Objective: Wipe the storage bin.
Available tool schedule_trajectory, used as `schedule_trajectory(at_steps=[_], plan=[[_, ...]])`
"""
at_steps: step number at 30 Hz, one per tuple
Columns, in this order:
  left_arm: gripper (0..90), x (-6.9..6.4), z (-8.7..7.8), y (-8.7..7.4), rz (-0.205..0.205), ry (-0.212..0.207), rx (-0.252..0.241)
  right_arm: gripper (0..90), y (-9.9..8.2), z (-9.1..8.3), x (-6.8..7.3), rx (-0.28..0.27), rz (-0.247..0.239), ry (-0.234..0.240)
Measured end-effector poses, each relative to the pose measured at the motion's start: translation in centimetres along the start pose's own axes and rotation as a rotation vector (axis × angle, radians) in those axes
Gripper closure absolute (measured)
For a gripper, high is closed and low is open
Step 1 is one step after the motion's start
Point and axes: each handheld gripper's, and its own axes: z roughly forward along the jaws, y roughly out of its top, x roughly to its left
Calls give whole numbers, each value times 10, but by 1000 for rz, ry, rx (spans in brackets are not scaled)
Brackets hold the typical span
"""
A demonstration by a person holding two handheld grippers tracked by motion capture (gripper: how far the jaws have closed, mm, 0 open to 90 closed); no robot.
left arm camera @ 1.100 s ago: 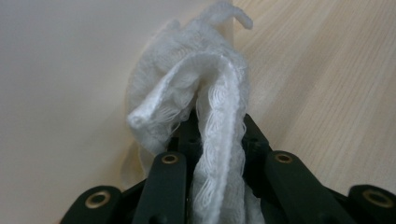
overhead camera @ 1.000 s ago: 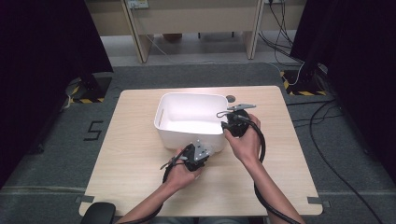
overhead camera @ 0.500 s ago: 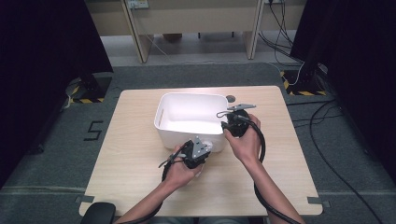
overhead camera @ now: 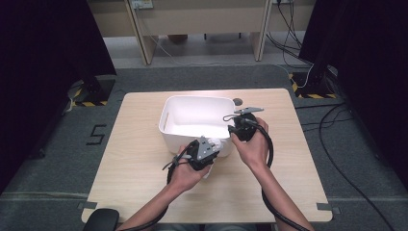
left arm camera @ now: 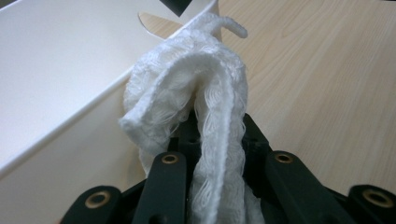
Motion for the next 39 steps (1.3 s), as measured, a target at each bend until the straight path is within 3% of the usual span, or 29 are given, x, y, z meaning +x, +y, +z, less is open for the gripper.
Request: schedule_trajectory(at_steps=[22, 39], plan=[[756, -9, 11, 10, 20, -19, 10, 693, 0, 0, 0, 2, 7, 0], [757, -12, 17, 3, 40, -12, 26, 693, 0, 0, 0, 1, 8, 1]])
